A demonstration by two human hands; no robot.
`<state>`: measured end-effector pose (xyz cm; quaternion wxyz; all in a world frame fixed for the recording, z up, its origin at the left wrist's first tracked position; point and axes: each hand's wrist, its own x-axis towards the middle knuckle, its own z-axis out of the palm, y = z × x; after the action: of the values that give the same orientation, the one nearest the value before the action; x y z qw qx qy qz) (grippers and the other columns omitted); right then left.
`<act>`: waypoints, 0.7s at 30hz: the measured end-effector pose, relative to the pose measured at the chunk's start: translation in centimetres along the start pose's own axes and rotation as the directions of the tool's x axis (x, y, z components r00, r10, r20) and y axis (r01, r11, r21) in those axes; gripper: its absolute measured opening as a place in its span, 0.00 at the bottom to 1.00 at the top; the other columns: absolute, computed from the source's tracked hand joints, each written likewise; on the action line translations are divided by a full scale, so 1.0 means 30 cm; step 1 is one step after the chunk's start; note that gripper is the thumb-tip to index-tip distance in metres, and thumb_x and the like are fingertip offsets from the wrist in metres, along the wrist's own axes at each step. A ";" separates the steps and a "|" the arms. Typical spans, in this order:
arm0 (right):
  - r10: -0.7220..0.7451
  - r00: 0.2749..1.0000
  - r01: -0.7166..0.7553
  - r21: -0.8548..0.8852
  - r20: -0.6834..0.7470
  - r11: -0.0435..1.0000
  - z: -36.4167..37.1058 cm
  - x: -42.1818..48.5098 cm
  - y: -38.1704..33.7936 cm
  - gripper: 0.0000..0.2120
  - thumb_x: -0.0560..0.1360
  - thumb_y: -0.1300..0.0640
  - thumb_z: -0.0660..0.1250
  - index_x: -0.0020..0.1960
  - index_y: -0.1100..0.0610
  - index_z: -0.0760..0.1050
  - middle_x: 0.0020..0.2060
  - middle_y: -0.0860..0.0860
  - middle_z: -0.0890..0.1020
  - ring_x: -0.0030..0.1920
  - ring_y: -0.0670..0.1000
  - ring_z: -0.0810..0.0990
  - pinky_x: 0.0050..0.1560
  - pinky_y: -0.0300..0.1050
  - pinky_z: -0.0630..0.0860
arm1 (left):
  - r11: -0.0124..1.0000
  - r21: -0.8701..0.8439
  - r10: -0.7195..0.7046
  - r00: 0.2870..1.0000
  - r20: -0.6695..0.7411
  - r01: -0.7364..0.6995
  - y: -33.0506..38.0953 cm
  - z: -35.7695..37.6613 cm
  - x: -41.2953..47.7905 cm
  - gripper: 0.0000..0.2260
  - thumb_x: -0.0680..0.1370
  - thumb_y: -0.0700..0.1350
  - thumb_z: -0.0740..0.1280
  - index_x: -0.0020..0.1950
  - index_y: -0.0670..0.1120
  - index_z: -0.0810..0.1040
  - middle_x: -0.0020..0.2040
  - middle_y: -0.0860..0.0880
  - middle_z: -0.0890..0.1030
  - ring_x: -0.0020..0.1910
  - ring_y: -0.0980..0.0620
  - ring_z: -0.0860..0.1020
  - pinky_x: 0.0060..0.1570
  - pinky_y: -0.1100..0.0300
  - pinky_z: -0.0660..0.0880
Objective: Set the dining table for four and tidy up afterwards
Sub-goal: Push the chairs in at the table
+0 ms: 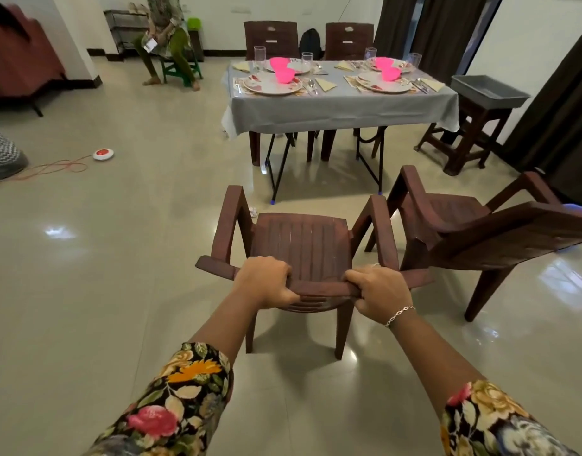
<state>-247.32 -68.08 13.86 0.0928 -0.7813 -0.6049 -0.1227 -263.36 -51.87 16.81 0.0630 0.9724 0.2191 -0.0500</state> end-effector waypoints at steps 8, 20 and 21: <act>0.090 0.996 -0.089 -0.023 0.014 0.996 0.012 0.059 0.193 0.13 0.52 0.61 0.74 0.32 0.50 0.74 0.26 0.46 0.77 0.27 0.53 0.76 0.24 0.41 0.72 | 0.997 -0.039 0.071 0.997 -0.011 -0.072 0.106 -0.014 0.149 0.15 0.74 0.58 0.63 0.45 0.47 0.77 0.36 0.52 0.74 0.36 0.52 0.73 0.36 0.61 0.69; 0.056 0.998 -0.056 -0.100 0.003 0.993 0.106 0.335 0.418 0.16 0.47 0.61 0.76 0.29 0.50 0.73 0.24 0.45 0.75 0.25 0.50 0.75 0.22 0.39 0.70 | 0.996 -0.068 0.054 0.999 -0.002 -0.054 0.041 -0.074 0.499 0.11 0.74 0.53 0.64 0.46 0.46 0.76 0.37 0.51 0.74 0.36 0.52 0.73 0.37 0.62 0.68; 0.058 0.998 -0.057 -0.104 0.002 0.993 0.117 0.364 0.442 0.16 0.47 0.61 0.76 0.29 0.49 0.73 0.24 0.45 0.75 0.25 0.50 0.75 0.22 0.39 0.69 | 0.996 -0.065 0.054 0.999 -0.005 -0.055 0.034 -0.080 0.533 0.11 0.74 0.53 0.64 0.46 0.46 0.76 0.37 0.51 0.74 0.36 0.52 0.72 0.37 0.61 0.68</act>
<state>-231.60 -60.32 13.88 0.0540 -0.8025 -0.5751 -0.1493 -248.38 -45.73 17.30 0.0958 0.9755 0.1941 -0.0395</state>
